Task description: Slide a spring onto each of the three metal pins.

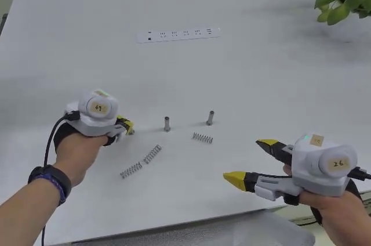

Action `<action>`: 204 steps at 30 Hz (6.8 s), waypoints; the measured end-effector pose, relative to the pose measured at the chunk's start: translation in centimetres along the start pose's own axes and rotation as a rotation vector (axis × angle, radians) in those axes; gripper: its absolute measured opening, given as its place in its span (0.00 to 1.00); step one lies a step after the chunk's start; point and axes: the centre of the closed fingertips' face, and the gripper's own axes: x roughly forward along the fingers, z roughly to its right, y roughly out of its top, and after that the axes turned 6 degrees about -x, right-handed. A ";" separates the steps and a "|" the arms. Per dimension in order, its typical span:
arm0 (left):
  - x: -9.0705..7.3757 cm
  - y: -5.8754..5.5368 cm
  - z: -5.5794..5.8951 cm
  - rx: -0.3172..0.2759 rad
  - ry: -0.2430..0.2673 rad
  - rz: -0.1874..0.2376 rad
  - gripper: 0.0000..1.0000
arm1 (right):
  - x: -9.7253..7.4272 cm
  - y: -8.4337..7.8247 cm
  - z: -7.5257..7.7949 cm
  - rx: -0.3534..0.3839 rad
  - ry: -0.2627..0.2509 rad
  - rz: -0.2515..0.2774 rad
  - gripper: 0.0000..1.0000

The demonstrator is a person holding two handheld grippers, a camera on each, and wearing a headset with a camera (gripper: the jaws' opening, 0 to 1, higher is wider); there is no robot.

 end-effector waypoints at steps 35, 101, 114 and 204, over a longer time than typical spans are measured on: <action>-0.2 -2.4 -0.2 -0.036 0.008 -0.047 0.10 | 0.0 -0.1 0.1 0.001 0.002 -0.004 0.71; -13.1 -6.5 0.4 -0.130 0.048 0.109 0.57 | 1.6 0.0 -0.9 -0.029 0.058 -0.017 0.70; -13.3 -7.0 1.4 -0.122 0.034 0.094 0.59 | 1.6 0.1 -1.1 -0.033 0.063 -0.019 0.70; -2.4 -10.4 4.8 0.141 -0.153 -0.166 0.02 | 0.4 -0.8 -0.3 -0.010 0.031 -0.032 0.69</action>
